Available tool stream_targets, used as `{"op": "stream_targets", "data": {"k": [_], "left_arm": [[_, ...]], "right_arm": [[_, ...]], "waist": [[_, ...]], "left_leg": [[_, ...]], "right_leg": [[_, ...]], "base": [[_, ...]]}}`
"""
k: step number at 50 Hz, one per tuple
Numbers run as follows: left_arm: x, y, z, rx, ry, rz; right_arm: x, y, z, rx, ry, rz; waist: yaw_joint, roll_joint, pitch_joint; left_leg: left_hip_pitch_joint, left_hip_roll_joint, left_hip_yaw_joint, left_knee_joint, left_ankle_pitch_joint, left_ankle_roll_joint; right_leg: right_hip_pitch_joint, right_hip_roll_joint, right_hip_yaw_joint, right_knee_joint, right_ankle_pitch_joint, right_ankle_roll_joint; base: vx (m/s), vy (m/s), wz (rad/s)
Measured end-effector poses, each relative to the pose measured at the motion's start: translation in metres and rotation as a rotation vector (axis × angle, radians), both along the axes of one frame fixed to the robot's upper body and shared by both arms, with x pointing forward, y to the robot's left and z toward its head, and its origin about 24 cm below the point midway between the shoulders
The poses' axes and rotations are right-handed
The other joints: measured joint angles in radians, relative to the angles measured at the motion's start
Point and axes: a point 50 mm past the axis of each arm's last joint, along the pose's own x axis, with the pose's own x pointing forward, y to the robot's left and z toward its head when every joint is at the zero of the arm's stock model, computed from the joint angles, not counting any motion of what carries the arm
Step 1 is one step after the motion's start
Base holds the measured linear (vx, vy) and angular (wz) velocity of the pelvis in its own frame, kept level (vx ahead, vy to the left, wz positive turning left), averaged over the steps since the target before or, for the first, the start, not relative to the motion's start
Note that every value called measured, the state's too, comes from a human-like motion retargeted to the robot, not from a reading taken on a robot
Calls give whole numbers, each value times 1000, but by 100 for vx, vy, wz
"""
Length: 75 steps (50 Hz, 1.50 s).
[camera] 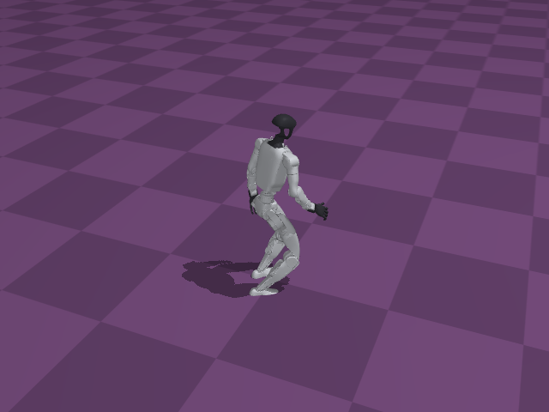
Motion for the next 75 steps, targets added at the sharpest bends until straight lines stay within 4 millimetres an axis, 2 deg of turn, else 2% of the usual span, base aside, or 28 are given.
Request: {"op": "stream_targets", "data": {"k": [4, 7, 10, 12, 16, 23, 28, 30, 37, 43, 49, 52, 57, 61, 65, 67, 70, 73, 75], "left_arm": [[-29, -4, -4, -54, 68, 38], [-36, -7, -4, -83, 70, 77], [-36, -11, -4, -104, 54, 121], [-32, -14, -3, -109, 32, 145], [-3, -12, 2, -89, -66, 174], [69, 0, 27, -27, -315, 210], [110, 6, 50, 2, -474, 194], [125, 8, 60, 12, -528, 178], [143, 4, 74, 27, -607, 94], [137, -5, 70, 30, -594, 40], [108, -8, 49, 55, -483, 40], [83, -9, 34, 56, -381, 42], [28, -10, 9, 18, -149, 29], [-16, -10, -2, -42, 9, 29], [-43, -12, -5, -99, 86, 45], [-45, -13, -4, -120, 85, 49], [-35, -16, -2, -140, 47, 36], [-8, -19, 3, -132, -38, -19], [17, -22, 9, -109, -119, -81]], "right_arm": [[14, 7, 17, 42, -83, 27], [17, 13, 21, 79, -103, 40], [12, 15, 14, 105, -69, 39], [4, 14, 3, 113, -16, 28], [-20, 11, -24, 124, 127, -5], [-67, 10, -62, 154, 354, -53], [-86, 11, -71, 175, 414, -64], [-85, 11, -70, 185, 407, -65], [-85, 13, -68, 209, 378, -79], [-90, 11, -69, 192, 377, -99], [-86, -2, -67, 115, 359, -120], [-76, -11, -61, 70, 326, -121], [-52, -29, -43, 11, 248, -126], [-33, -38, -27, -8, 184, -118], [-21, -38, -17, -12, 144, -91], [-20, -34, -17, -6, 143, -71], [-20, -24, -20, 5, 158, -34], [-23, -13, -26, 11, 187, 3], [-24, -4, -30, 15, 206, 26]], "waist": [[-24, 51, 13], [-46, 79, 24], [-75, 89, 33], [-98, 73, 35], [-136, 20, 40], [-178, -65, 78], [-219, -109, 113], [-240, -131, 115], [-297, -186, 121], [-278, -174, 117], [-201, -103, 125], [-159, -68, 133], [-108, -19, 139], [-81, 31, 138], [-69, 96, 125], [-73, 126, 116], [-90, 157, 106], [-113, 153, 109], [-134, 102, 120]], "left_leg": [[88, 183, 97, 84, -56, 17], [179, 263, 132, 74, -89, 13], [262, 280, 147, 2, -111, 8], [297, 245, 150, -69, -120, 13], [365, 154, 167, -202, -114, 29], [468, 19, 179, -353, -78, 41], [499, -41, 171, -372, -63, 46], [520, -76, 162, -429, -38, 51], [522, -153, 123, -463, 25, 56], [487, -141, 88, -441, 56, 44], [380, -56, 50, -292, 46, 5], [315, 5, 62, -190, 43, -11], [260, 147, 144, 30, -14, 14], [307, 246, 149, 243, -8, 17], [423, 303, 98, 363, 57, -15], [492, 304, 70, 347, 79, -39], [584, 281, 41, 254, 51, -57], [641, 231, 42, 105, -70, -23], [645, 152, 63, -14, -134, 28]], "right_leg": [[68, 35, -74, -42, 4, -19], [124, 60, -113, -82, 9, -28], [174, 65, -142, -123, 19, -28], [189, 39, -151, -131, 22, -21], [199, -44, -146, -104, 21, -2], [194, -163, -82, -13, 28, 21], [172, -187, 14, 57, 32, 45], [152, -171, 80, 64, 21, 60], [145, -121, 265, 96, -16, 111], [172, -70, 288, 40, -28, 100], [183, 2, 207, -20, -33, 61], [177, 25, 154, -24, -27, 48], [156, 53, 81, -5, -14, 32], [148, 105, 46, 0, 13, 8], [138, 187, 18, -43, 75, -13], [126, 222, 7, -69, 112, -15], [97, 251, -5, -98, 167, -6], [50, 234, -4, -101, 208, 21], [2, 168, 26, -72, 223, 58]], "base": [[-7, 4, 104], [-2, 6, 82], [-2, 8, 74], [-3, 9, 72], [-1, 11, 61], [-1, 11, 41], [-6, 7, 39], [-6, 3, 50], [-9, -2, 52], [-13, -8, 35], [-20, -10, 34], [-23, -8, 53], [-25, -4, 46], [-28, -3, 9], [-30, 0, -10], [-32, 4, -11], [-35, 6, -9], [-39, 9, -1], [-49, 10, 21]]}}
